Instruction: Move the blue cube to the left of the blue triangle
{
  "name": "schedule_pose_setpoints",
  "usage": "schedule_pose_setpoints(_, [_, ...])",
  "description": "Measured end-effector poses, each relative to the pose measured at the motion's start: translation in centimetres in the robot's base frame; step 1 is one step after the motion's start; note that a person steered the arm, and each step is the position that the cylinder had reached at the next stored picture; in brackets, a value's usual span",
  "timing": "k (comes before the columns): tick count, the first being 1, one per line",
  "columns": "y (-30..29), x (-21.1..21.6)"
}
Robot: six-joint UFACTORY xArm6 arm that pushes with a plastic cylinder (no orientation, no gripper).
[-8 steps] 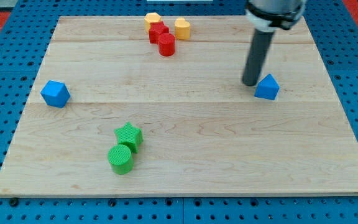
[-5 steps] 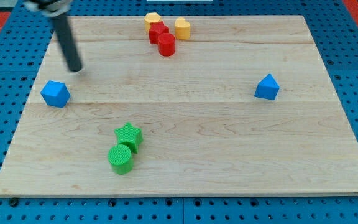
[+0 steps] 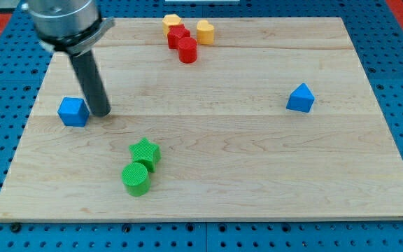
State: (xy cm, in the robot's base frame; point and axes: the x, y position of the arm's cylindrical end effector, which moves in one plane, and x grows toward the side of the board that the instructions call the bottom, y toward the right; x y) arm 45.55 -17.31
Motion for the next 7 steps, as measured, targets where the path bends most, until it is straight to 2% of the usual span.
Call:
schedule_pose_setpoints(1, [3.7, 1.6])
schedule_pose_setpoints(2, [-3.4, 1.4])
schedule_pose_setpoints(4, [-6.4, -4.0])
schedule_pose_setpoints(5, [-10.4, -3.8])
schedule_pose_setpoints(6, [-12.1, -7.5])
schedule_pose_setpoints(7, [-4.5, -7.3])
